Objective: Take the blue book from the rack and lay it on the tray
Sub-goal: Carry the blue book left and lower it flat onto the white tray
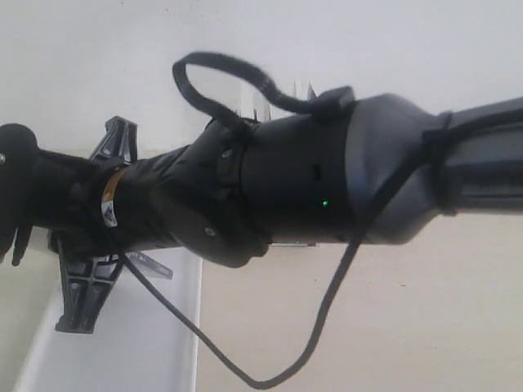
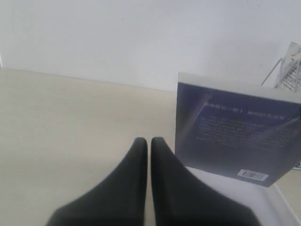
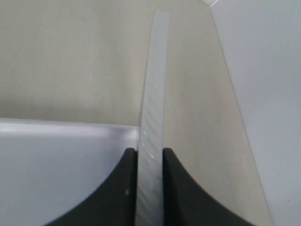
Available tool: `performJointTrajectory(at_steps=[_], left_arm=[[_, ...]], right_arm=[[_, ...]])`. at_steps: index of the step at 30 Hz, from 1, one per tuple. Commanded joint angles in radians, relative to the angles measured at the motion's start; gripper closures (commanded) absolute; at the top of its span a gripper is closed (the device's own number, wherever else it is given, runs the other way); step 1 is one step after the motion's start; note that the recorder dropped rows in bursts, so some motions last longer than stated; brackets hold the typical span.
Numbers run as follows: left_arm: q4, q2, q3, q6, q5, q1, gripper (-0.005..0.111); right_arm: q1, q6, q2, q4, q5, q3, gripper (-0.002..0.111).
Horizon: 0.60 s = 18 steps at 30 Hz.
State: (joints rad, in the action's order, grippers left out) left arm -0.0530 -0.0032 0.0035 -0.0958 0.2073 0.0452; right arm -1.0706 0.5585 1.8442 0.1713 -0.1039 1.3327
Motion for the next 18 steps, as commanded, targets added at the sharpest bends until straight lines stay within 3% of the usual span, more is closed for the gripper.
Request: performJointTrajectory(at_steps=[1, 18], left_arm=[[-0.01, 0.003, -0.004, -0.008, -0.007, 0.003, 0.103], [-0.01, 0.003, -0.004, -0.008, -0.007, 0.003, 0.103]], right_arm=[[0.004, 0.0, 0.028, 0.008, 0.071, 0.002, 0.108], [0.044, 0.001, 0.052, 0.008, -0.069, 0.002, 0.108]])
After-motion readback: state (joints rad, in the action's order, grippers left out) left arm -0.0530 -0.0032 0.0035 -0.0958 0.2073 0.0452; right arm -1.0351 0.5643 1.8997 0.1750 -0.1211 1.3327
